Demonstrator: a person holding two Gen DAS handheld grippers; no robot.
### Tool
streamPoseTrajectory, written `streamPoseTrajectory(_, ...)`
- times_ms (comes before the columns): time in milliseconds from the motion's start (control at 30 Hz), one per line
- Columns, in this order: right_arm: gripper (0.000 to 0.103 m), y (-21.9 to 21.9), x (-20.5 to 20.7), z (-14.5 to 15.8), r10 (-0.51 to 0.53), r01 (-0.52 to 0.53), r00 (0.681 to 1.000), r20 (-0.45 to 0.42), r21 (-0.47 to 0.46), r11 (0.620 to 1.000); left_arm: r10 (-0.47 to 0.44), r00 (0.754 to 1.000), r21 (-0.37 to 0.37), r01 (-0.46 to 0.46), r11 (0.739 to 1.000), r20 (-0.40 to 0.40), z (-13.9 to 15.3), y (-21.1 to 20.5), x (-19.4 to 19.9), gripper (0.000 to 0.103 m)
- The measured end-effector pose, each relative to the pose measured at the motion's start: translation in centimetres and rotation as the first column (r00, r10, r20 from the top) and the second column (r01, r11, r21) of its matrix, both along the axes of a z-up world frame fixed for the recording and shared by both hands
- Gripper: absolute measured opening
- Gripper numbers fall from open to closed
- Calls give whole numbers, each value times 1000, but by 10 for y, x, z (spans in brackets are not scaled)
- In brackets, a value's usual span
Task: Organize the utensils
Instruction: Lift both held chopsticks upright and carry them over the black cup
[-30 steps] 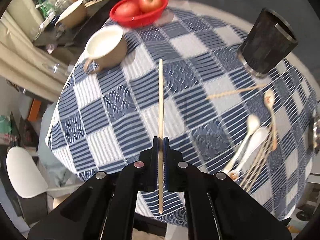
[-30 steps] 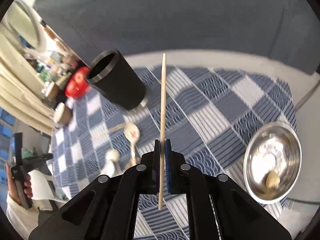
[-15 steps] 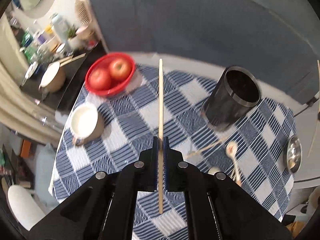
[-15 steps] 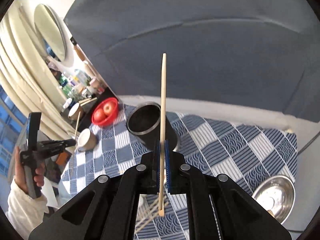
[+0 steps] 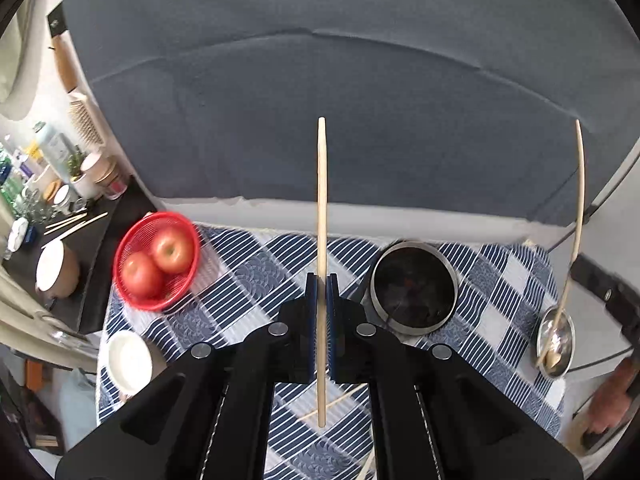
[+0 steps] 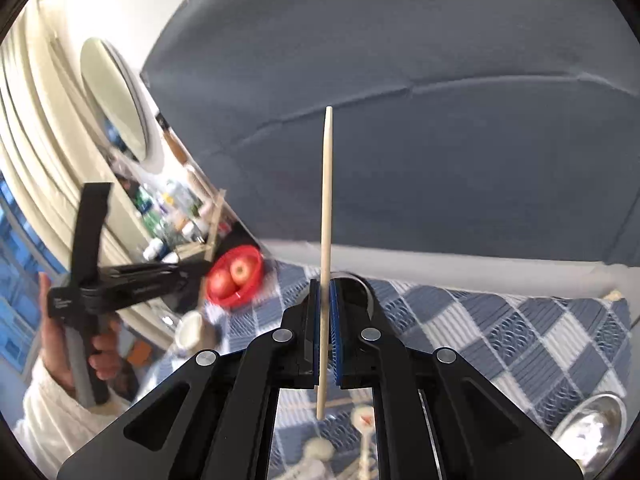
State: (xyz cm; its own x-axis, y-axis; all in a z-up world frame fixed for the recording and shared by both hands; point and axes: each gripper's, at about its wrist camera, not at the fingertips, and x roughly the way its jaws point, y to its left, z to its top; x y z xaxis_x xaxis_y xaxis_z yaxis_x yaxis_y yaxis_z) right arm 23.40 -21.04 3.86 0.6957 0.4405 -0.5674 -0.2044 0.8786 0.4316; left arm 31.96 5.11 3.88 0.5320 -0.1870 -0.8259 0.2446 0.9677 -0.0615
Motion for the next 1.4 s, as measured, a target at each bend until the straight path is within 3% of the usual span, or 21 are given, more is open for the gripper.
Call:
streamPoseTrajectory(300,5,24,38,-1,-24,22,998,61,27,999,-112,993,-99,115,988,30,-1,-26,36,5)
streamPoseTrajectory(533,5,30,63,-17,-54,54,997,47,5,999,-210,977,-195,210,958,23,-21,-42,51,5)
streamPoseTrajectory(767,5,34,82,-35,-91,91,996,16,-23,996,-197,976,-274,216,937,95,-38,-41,56,5)
streamPoseTrajectory(1067,5,41,90,-72,-132,130,990,-50,-43,991,-216,974,-252,227,941,74,-75,-44,50,5)
streamPoseTrajectory(1400,6,50,68,-88,-62,52,992,-110,-93,994,-279,958,-228,288,930,69,-86,-40,23,5)
